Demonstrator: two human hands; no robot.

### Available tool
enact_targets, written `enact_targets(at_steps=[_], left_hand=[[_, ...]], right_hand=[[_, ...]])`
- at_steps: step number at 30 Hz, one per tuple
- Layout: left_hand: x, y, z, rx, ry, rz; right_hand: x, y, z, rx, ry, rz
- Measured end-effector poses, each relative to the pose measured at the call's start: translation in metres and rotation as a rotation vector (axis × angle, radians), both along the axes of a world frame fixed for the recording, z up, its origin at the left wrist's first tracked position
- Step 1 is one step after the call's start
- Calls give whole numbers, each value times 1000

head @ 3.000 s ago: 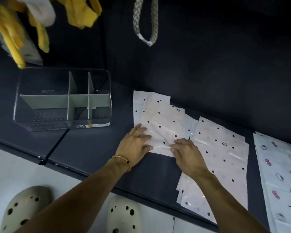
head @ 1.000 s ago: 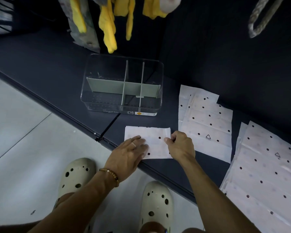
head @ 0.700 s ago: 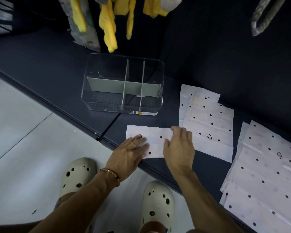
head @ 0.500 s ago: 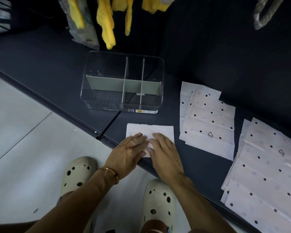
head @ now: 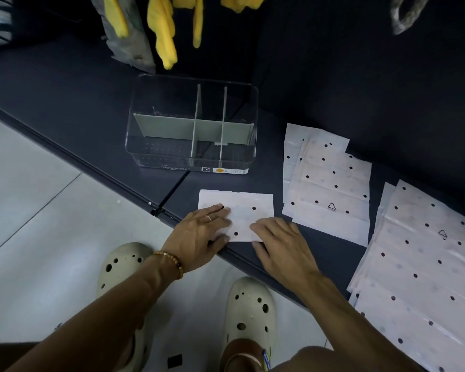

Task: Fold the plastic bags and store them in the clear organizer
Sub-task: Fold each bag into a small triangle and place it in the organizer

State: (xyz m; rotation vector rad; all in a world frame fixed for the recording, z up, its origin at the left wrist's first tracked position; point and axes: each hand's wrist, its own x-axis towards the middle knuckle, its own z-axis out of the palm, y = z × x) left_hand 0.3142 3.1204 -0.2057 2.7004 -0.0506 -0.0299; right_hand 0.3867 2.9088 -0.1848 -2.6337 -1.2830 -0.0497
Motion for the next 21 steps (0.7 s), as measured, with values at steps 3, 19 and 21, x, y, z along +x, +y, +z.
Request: enact_targets(at_steps=[3,19,21], left_hand=[[0,1,2,4,46,-8],[9,-2,22,-132,-38,166],[9,-1,24,-192,19,271]], right_hand=[[3,4,3,43,54,-73],[34,13,12,219,570,-315],[34,14,12,266,649,-361]])
